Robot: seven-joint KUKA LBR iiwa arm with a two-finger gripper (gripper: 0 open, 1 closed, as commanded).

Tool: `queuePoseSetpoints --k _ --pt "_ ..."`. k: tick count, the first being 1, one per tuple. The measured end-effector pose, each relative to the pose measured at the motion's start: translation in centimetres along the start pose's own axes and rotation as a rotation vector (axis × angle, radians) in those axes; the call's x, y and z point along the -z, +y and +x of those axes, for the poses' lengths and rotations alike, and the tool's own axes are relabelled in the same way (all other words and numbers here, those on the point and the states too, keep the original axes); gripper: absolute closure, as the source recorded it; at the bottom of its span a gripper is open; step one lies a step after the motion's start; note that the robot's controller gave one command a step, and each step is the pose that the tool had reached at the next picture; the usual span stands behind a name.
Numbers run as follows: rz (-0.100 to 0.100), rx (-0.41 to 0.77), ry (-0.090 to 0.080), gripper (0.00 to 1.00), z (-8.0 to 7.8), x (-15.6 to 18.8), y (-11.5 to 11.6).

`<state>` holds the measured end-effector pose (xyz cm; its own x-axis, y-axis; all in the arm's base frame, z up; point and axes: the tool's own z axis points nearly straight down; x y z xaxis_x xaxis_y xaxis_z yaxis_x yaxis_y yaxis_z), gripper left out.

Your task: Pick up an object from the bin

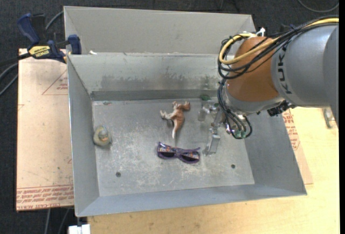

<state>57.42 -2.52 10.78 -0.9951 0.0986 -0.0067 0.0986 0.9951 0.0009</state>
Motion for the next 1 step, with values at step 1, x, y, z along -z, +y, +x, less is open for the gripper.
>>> queuePoseSetpoints --k 1 --pt "-0.002 -0.077 0.001 0.00 9.36 -3.72 1.09"
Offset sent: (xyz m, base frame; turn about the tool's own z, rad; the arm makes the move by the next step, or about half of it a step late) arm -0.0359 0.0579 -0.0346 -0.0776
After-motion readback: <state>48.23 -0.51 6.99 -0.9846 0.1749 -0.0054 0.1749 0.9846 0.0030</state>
